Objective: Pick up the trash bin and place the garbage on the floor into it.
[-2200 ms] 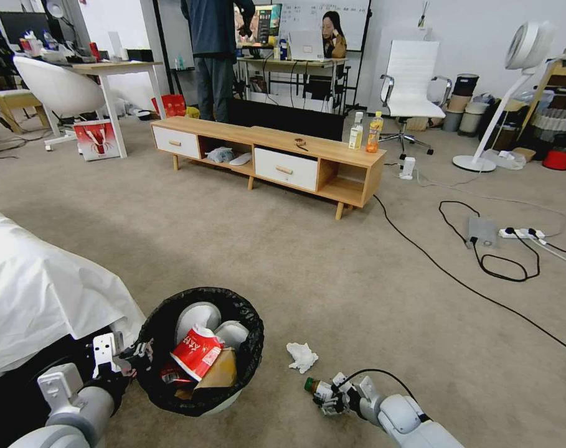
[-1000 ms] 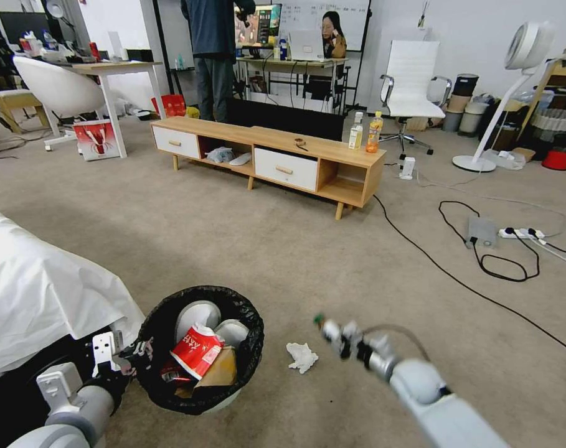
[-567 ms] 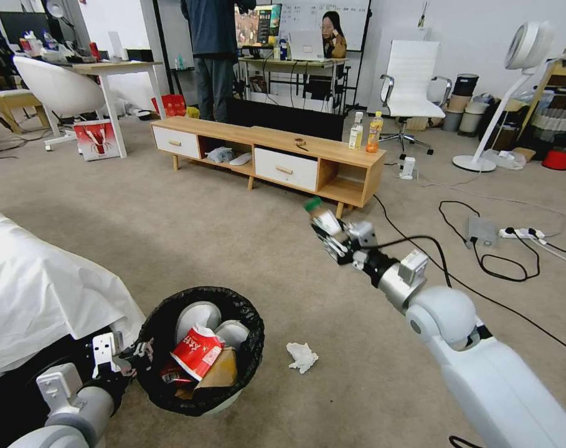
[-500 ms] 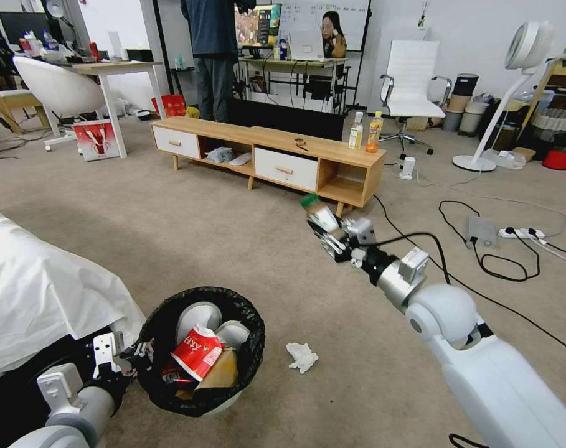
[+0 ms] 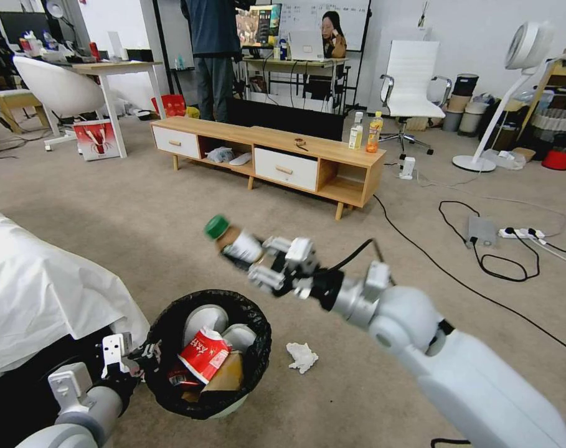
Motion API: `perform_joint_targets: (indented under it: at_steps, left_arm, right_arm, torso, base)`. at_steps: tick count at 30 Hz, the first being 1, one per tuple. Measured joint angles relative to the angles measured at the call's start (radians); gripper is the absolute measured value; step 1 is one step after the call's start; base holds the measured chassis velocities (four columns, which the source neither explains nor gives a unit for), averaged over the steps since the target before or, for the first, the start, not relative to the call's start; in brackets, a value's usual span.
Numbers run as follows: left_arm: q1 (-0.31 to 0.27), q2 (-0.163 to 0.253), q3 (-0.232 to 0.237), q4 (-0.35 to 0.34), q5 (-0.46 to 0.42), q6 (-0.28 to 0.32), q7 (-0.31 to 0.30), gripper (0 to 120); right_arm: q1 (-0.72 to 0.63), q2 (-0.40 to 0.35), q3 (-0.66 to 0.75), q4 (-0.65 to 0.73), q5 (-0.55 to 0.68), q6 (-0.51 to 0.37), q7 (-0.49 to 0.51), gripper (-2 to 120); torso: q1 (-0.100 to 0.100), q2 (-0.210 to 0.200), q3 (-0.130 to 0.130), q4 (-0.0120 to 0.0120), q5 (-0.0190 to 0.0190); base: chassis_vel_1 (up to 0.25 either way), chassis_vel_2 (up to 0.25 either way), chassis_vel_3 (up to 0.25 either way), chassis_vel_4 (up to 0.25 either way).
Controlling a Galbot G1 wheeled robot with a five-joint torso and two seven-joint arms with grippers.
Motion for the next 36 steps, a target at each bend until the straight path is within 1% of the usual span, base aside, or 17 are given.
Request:
perform_joint_targets:
  at_steps: [4, 10, 18, 22, 23, 24, 26, 27, 29, 30, 31, 32, 34, 35, 36]
  left_arm:
    - [-0.007, 0.012, 0.010, 0.004, 0.000, 0.000, 0.000, 4]
    - [-0.011, 0.016, 0.011, 0.004, -0.003, 0.000, 0.002, 4]
    - [-0.010, 0.017, 0.008, 0.001, -0.006, 0.000, 0.004, 4]
    - [-0.006, 0.019, 0.004, -0.002, -0.007, 0.000, 0.004, 4]
    - [-0.005, 0.019, 0.004, -0.003, -0.007, 0.000, 0.004, 4]
    - [-0.005, 0.019, 0.004, -0.003, -0.007, 0.000, 0.004, 4]
    - [-0.005, 0.017, 0.004, -0.007, -0.007, 0.000, 0.005, 4]
    - [-0.005, 0.017, 0.004, -0.007, -0.007, 0.000, 0.005, 4]
    - [-0.004, 0.016, 0.005, -0.008, -0.006, 0.000, 0.005, 4]
    - [-0.004, 0.016, 0.005, -0.008, -0.006, 0.000, 0.005, 4]
    - [-0.003, 0.016, 0.005, -0.009, -0.005, 0.000, 0.005, 4]
    - [-0.003, 0.016, 0.005, -0.009, -0.005, 0.000, 0.005, 4]
    - [-0.003, 0.016, 0.005, -0.010, -0.004, 0.000, 0.005, 4]
    - [-0.003, 0.016, 0.005, -0.011, -0.004, 0.000, 0.005, 4]
    - [-0.003, 0.016, 0.005, -0.011, -0.004, 0.000, 0.005, 4]
  right_arm:
    - [0.006, 0.010, -0.056, -0.023, 0.004, 0.000, 0.000, 32]
    - [-0.006, 0.008, -0.100, -0.040, 0.014, -0.008, 0.007, 32]
    - [-0.023, 0.010, -0.124, -0.061, 0.006, -0.015, 0.018, 32]
    - [-0.037, 0.009, -0.125, -0.062, 0.002, -0.024, 0.056, 33]
    - [-0.041, 0.008, -0.123, -0.062, 0.002, -0.032, 0.068, 38]
    - [-0.041, 0.008, -0.123, -0.062, 0.002, -0.032, 0.068, 38]
    - [-0.046, 0.004, -0.116, -0.062, 0.004, -0.042, 0.088, 51]
    - [-0.046, 0.004, -0.116, -0.062, 0.004, -0.042, 0.088, 51]
    - [-0.046, 0.002, -0.110, -0.057, 0.008, -0.049, 0.102, 62]
    - [-0.046, 0.002, -0.110, -0.057, 0.008, -0.049, 0.102, 62]
    - [-0.047, 0.002, -0.108, -0.055, 0.009, -0.052, 0.105, 65]
    - [-0.047, 0.001, -0.107, -0.052, 0.011, -0.056, 0.107, 73]
    - [-0.047, 0.001, -0.106, -0.050, 0.013, -0.058, 0.109, 74]
    - [-0.048, 0.000, -0.105, -0.044, 0.020, -0.067, 0.116, 84]
    - [-0.048, 0.000, -0.105, -0.044, 0.020, -0.067, 0.116, 84]
  torso:
    - [0.000, 0.000, 0.000, 0.0000, 0.0000]
    - [0.000, 0.000, 0.000, 0.0000, 0.0001]
    - [0.000, 0.000, 0.000, 0.0000, 0.0001]
    - [0.000, 0.000, 0.000, 0.0000, 0.0001]
    - [0.000, 0.000, 0.000, 0.0000, 0.0001]
    - [0.000, 0.000, 0.000, 0.0000, 0.0001]
    - [0.000, 0.000, 0.000, 0.0000, 0.0002]
    - [0.000, 0.000, 0.000, 0.0000, 0.0002]
    - [0.000, 0.000, 0.000, -0.0001, 0.0001]
    - [0.000, 0.000, 0.000, -0.0001, 0.0001]
    - [0.000, 0.000, 0.000, 0.0000, 0.0001]
    - [0.000, 0.000, 0.000, -0.0001, 0.0002]
    - [0.000, 0.000, 0.000, 0.0000, 0.0001]
    - [0.000, 0.000, 0.000, 0.0000, 0.0001]
    - [0.000, 0.000, 0.000, 0.0000, 0.0001]
  base:
    - [0.000, 0.000, 0.000, 0.000]
    - [0.000, 0.000, 0.000, 0.000]
    - [0.000, 0.000, 0.000, 0.000]
    - [0.000, 0.000, 0.000, 0.000]
    - [0.000, 0.000, 0.000, 0.000]
    - [0.000, 0.000, 0.000, 0.000]
    - [0.000, 0.000, 0.000, 0.000]
    - [0.000, 0.000, 0.000, 0.000]
    - [0.000, 0.000, 0.000, 0.000]
    - [0.000, 0.000, 0.000, 0.000]
    - [0.000, 0.000, 0.000, 0.000]
    - [0.000, 0.000, 0.000, 0.000]
    - [0.000, 0.000, 0.000, 0.000]
    - [0.000, 0.000, 0.000, 0.000]
    - [0.000, 0.000, 0.000, 0.000]
